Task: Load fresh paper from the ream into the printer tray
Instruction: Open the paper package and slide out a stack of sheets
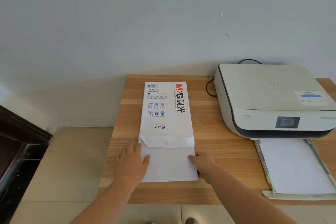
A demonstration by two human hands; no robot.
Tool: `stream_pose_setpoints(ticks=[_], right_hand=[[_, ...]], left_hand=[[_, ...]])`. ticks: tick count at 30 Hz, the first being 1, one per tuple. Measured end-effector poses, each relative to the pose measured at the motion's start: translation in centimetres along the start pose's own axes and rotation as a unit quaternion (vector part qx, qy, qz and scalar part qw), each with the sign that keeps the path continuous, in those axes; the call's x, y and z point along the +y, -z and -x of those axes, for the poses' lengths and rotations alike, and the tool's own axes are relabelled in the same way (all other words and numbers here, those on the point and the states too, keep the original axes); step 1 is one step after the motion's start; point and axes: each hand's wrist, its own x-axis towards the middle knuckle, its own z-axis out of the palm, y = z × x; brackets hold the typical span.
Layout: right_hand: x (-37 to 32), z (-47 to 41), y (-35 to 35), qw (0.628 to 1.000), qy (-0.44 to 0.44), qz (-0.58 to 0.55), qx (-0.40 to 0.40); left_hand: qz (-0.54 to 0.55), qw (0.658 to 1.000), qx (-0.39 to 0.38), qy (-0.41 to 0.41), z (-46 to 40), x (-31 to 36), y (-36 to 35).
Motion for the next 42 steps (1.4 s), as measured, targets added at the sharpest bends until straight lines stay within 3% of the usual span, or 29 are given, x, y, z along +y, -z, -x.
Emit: stream_pose_setpoints(ticks=[3,5,11,22,27,31,35,42], right_hand=[[0.2,0.2,0.1,1.0,-0.002,-0.013,-0.009],[0.2,0.2,0.1,1.0,0.002,-0.009,-0.006],[0.2,0.2,0.2,0.994,0.049,0.098,0.03],[0.2,1.4,0.0,0.936,0.18,0.29,0.084],[0.6,1.8,0.2,0.898,0.211,0.377,0.08],[0.5,2.1,0.4,0.869,0.238,0.427,0.077],[0.4,2.4,0.6,0.839,0.268,0.464,0.089],[0.5,2.5,0.5,0.829,0.278,0.476,0.096]], left_hand=[[0.176,0.975,-0.052,0.123,-1.0,0.2,-0.2],[0.267,0.95,-0.068,0.151,-1.5,0.5,-0.4],[0.294,0.938,-0.079,0.168,-1.8,1.0,-0.3],[0.242,0.96,-0.075,0.12,-1.1,0.8,0.0],[0.165,0.98,-0.084,0.075,-0.8,0.6,0.2],[0.028,0.994,-0.098,0.037,-0.4,0.7,0.3],[-0.064,0.995,-0.078,0.0,0.0,0.8,0.7],[-0.069,0.995,-0.066,-0.002,0.1,0.8,0.8]])
